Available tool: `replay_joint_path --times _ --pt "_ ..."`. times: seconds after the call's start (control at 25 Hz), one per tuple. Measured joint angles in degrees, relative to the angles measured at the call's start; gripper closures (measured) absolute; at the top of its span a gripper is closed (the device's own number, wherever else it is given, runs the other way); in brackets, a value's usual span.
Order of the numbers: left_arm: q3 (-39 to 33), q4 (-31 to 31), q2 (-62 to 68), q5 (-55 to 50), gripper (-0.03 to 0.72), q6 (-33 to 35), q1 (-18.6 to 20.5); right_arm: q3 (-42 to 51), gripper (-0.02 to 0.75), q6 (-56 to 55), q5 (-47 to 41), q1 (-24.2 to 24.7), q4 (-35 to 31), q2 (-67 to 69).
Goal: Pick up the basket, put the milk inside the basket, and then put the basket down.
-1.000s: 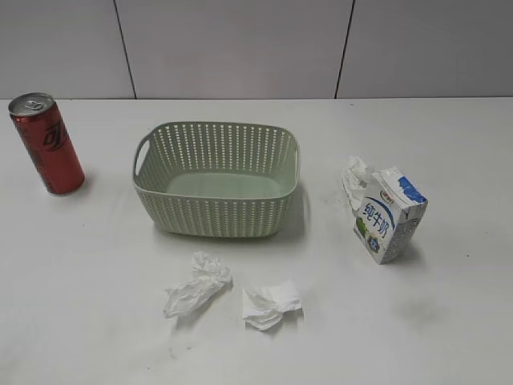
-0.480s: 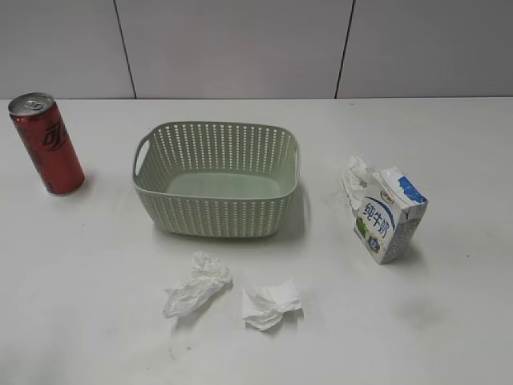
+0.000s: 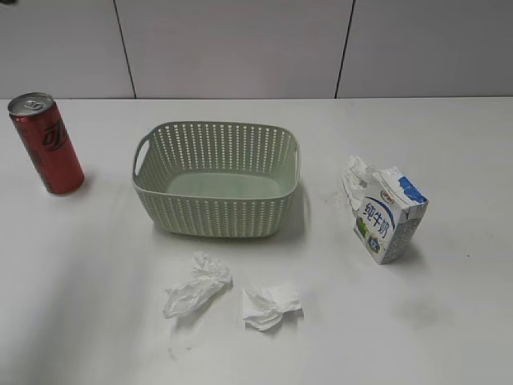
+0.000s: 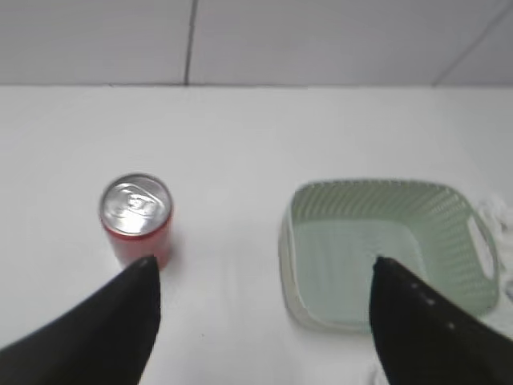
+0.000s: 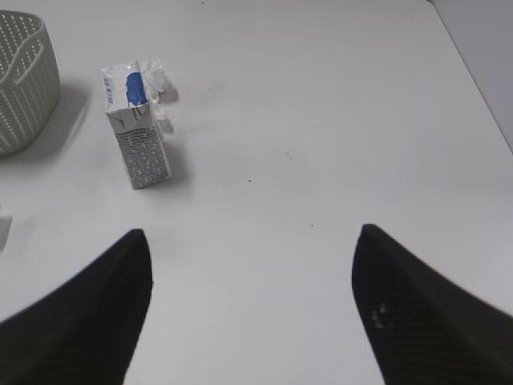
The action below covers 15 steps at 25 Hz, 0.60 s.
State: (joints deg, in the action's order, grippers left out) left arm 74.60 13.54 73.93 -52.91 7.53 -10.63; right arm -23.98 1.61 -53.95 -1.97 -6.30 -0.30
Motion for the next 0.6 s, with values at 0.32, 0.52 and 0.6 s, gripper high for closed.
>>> replay_joint_path --times 0.32,0.52,0.6 --pt "5.4 -1.2 20.3 -1.2 0.076 0.1 -8.3 0.0 0.145 0.0 0.0 0.0 0.0 0.0" --pt "5.4 -1.9 30.1 2.5 0.089 0.2 -8.7 0.0 0.145 0.0 0.0 0.0 0.0 0.0" --pt "5.4 -2.3 32.9 4.7 0.093 0.1 -8.7 0.0 0.145 0.0 0.0 0.0 0.0 0.0"
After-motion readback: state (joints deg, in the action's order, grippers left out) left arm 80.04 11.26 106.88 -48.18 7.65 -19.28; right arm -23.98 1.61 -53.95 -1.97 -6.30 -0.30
